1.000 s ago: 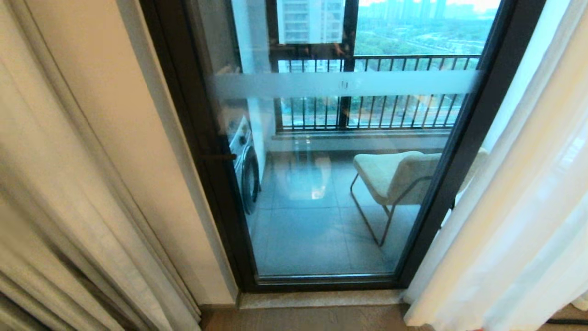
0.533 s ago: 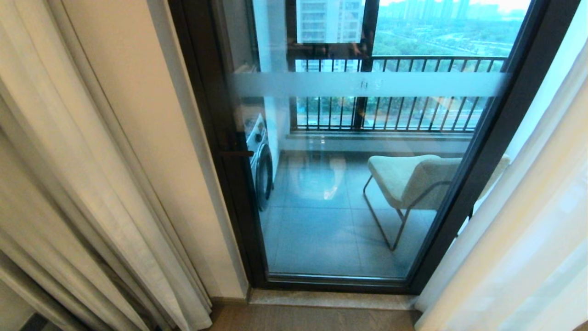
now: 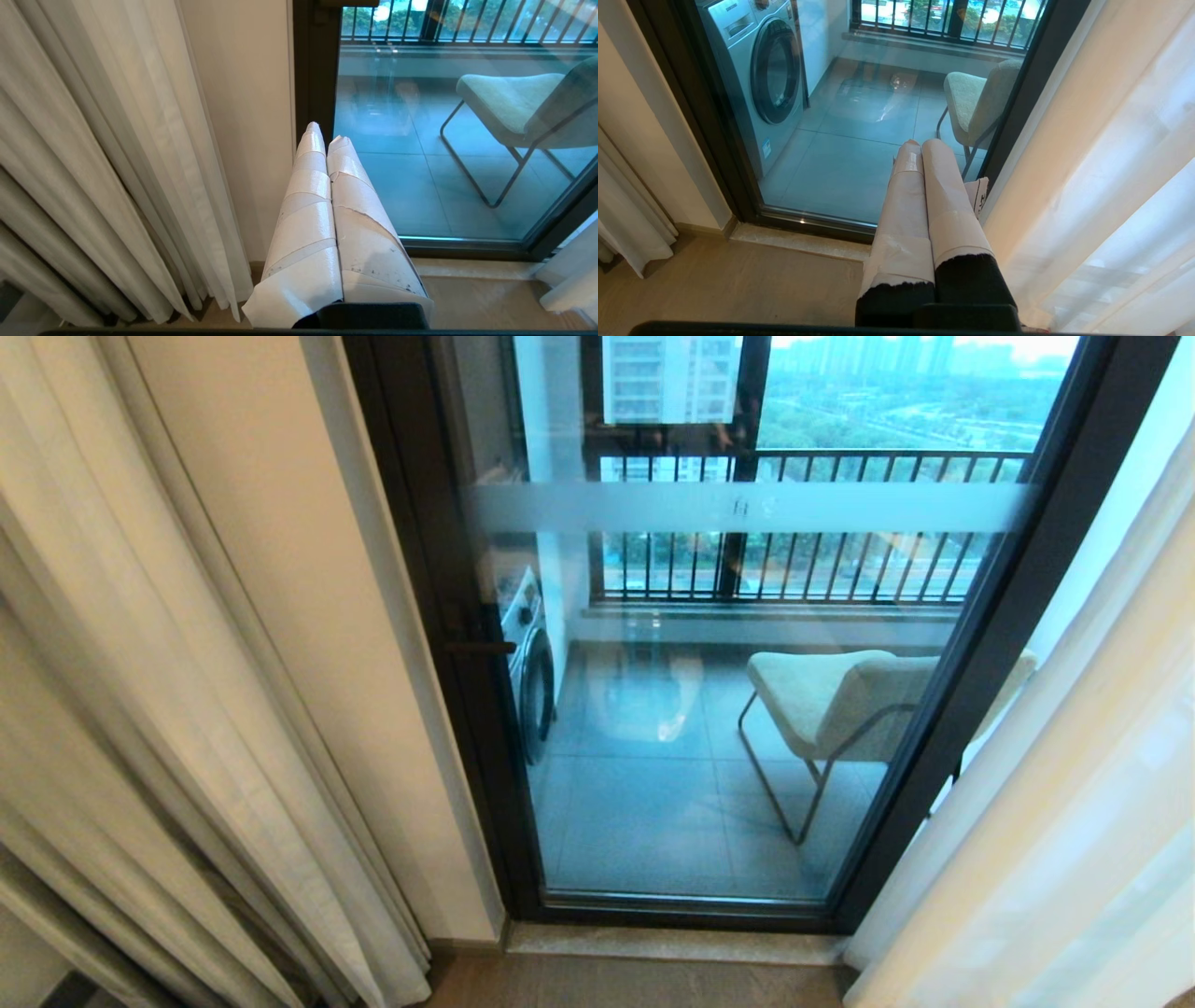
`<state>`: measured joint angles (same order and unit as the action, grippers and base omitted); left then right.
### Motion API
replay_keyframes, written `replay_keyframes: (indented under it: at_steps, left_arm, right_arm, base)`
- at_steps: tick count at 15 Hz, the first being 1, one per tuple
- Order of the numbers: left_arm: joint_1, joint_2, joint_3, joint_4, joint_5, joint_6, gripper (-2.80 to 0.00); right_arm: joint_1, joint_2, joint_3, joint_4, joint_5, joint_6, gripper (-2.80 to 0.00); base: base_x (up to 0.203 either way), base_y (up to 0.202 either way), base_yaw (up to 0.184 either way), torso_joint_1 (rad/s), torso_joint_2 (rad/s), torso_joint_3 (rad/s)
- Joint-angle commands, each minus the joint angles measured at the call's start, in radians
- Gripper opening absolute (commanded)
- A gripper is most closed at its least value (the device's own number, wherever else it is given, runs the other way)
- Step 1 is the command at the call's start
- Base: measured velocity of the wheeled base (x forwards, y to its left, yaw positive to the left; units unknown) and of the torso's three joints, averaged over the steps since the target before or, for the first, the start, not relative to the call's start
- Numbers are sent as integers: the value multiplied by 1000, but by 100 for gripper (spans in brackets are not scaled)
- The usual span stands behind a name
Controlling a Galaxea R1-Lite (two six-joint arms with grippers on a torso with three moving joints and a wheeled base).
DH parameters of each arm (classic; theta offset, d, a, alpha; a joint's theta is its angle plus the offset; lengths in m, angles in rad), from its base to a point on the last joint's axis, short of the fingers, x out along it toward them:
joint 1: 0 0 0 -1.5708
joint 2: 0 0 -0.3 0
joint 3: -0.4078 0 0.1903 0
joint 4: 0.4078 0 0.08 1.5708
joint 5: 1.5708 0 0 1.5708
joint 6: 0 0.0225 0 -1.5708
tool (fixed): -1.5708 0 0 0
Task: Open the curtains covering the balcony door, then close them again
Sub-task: Close the inner curtains on both sides
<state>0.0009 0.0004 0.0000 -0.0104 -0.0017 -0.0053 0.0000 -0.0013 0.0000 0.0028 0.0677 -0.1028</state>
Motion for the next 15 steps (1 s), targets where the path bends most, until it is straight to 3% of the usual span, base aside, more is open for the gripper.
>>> replay_keyframes:
  at_steps: [1,9,15]
  left_arm:
    - [1,0,0,0,0,-1,-280]
    - [1,0,0,0,0,1,-280]
    - [1,0,0,0,0,1,-280]
  right_arm:
    - [0,1,0,0,0,-2,-280]
    - [0,1,0,0,0,-2,-280]
    - [0,1,0,0,0,-2,-280]
  base:
    - [0,0,0,0,0,0]
    - [162,0,-2,3,1,1]
    - [0,0,0,5,2,-1]
